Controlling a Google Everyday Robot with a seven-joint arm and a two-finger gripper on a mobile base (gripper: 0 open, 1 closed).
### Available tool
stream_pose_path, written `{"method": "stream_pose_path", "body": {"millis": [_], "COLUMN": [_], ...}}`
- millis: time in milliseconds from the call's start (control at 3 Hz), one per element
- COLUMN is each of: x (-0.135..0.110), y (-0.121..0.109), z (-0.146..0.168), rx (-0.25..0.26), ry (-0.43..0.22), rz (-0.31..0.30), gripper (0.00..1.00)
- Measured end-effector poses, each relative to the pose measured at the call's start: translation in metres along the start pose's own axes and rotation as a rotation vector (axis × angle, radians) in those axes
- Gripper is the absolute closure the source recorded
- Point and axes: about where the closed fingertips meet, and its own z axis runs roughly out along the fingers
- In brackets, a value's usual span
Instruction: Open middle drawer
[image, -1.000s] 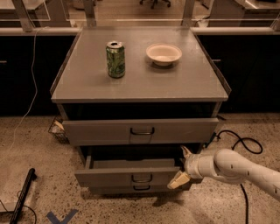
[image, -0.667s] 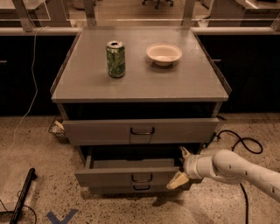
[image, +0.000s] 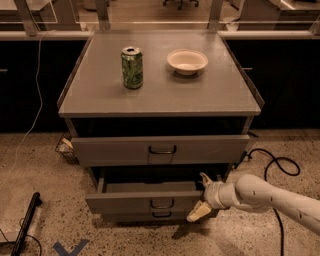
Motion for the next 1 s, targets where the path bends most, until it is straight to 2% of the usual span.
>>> {"method": "stream_pose_path", "body": {"millis": [333,1000], "x": [0.0001,0.0001], "y": [0.0001,0.0002], "z": [0.0002,0.0003], "rx": [0.0,-0.001], "ry": [0.0,0.0], "rz": [0.0,0.0], "gripper": [0.19,0.65]}}
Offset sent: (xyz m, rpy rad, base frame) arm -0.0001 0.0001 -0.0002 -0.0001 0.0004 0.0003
